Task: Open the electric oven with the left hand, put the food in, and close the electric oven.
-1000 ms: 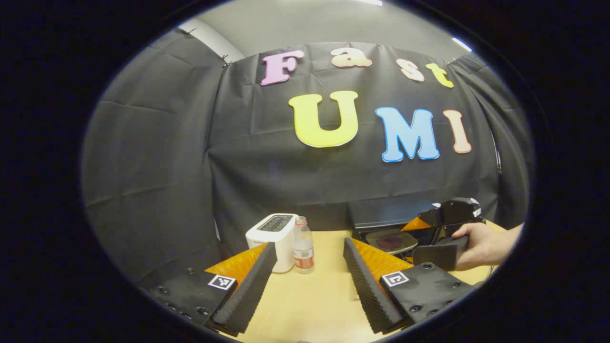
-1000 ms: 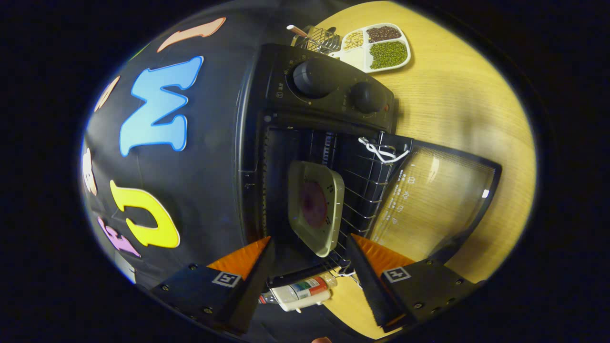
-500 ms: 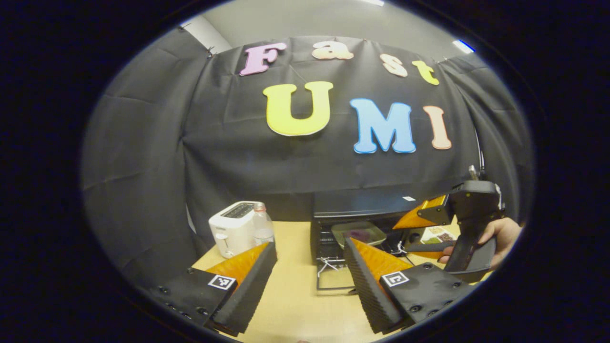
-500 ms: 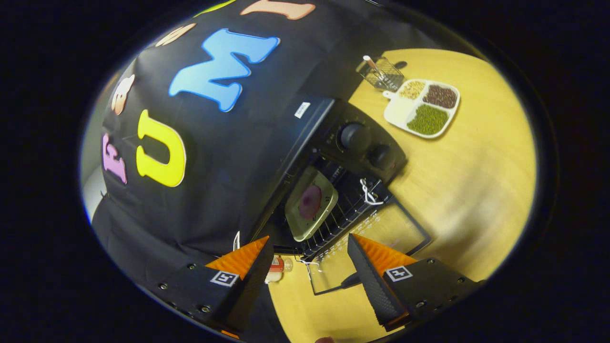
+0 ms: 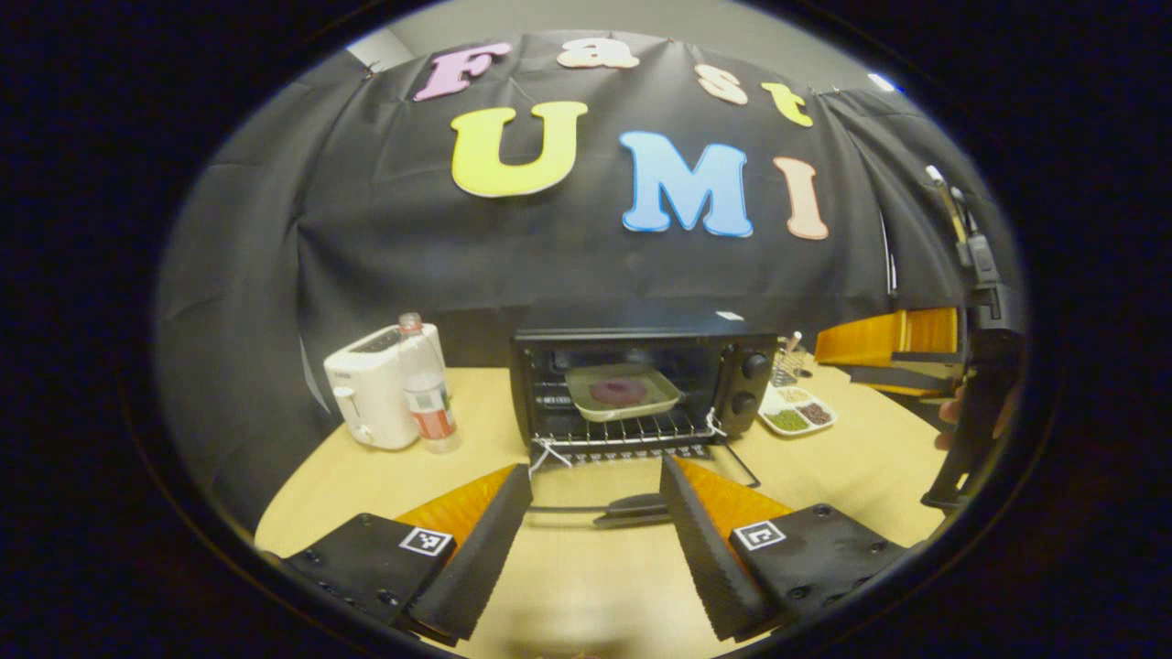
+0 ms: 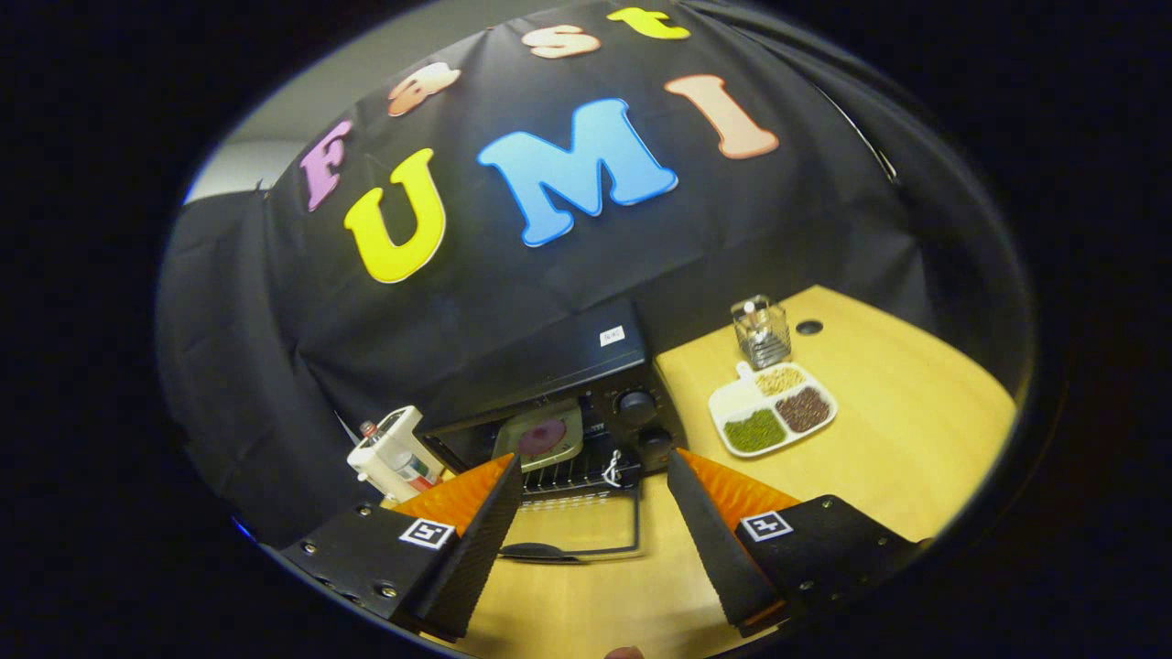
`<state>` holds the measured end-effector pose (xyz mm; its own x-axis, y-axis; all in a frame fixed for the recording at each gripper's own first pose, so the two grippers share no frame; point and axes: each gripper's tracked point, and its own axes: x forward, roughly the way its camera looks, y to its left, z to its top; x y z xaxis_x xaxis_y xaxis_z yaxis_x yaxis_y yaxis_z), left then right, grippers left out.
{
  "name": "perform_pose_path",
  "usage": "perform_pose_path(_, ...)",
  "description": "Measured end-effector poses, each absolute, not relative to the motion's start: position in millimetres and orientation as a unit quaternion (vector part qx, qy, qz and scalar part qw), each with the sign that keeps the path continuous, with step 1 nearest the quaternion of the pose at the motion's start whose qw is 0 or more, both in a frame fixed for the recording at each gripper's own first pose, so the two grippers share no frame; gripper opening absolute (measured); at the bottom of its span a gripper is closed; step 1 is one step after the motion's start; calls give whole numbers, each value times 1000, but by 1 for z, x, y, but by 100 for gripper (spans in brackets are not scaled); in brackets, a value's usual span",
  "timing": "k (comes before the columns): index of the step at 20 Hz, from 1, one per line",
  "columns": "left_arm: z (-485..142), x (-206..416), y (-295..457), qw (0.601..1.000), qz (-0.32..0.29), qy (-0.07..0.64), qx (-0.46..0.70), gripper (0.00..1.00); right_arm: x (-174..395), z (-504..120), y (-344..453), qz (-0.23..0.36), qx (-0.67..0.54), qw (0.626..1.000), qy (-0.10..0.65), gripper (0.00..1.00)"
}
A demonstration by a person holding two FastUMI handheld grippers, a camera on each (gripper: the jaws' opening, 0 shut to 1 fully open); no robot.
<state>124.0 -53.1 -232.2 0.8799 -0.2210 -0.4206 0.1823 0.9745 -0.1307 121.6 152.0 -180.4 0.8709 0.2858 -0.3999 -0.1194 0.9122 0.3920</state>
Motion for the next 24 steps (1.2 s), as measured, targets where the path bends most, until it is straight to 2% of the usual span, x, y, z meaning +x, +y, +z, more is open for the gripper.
perform_pose_path(3, -268, 113, -78, 951, -122, 280, -52, 96, 109, -165, 121, 92, 119, 970, 192, 98)
perform_pose_path(6, -301, 112, -98, 934, -134, 326, -61, 100, 97, -141, 95, 78, 47, 985, 144, 98)
perform_pose_path(7, -315, 111, -101, 926, -134, 348, -58, 96, 94, -134, 88, 71, 32, 988, 132, 98)
perform_pose_path(9, -342, 110, -108, 910, -133, 388, -59, 96, 89, -121, 72, 49, 15, 993, 110, 98)
perform_pose_path(10, -351, 109, -111, 903, -132, 404, -62, 92, 86, -114, 64, 39, 12, 994, 102, 98)
perform_pose_path(12, -365, 113, -116, 893, -134, 426, -63, 97, 79, -106, 52, 23, 6, 995, 95, 98)
perform_pose_path(13, -372, 116, -117, 889, -134, 433, -56, 100, 77, -104, 47, 20, -1, 995, 96, 98)
perform_pose_path(14, -378, 120, -118, 887, -136, 439, -51, 96, 76, -102, 42, 14, -9, 995, 96, 98)
perform_pose_path(16, -384, 129, -118, 887, -133, 441, -31, 96, 73, -96, 35, 6, -24, 995, 92, 97)
perform_pose_path(18, -385, 138, -117, 888, -127, 443, -13, 100, 74, -90, 33, 2, -32, 996, 87, 97)
perform_pose_path(19, -388, 143, -116, 890, -123, 439, -2, 93, 74, -88, 33, 0, -37, 996, 85, 97)
perform_pose_path(20, -388, 149, -118, 892, -120, 435, 2, 100, 73, -87, 30, -1, -44, 996, 83, 97)
perform_pose_path(23, -387, 156, -120, 895, -99, 434, -12, 92, 72, -88, 32, 2, -65, 994, 85, 97)
perform_pose_path(24, -386, 156, -120, 897, -95, 431, -18, 100, 73, -88, 32, 5, -68, 994, 85, 96)
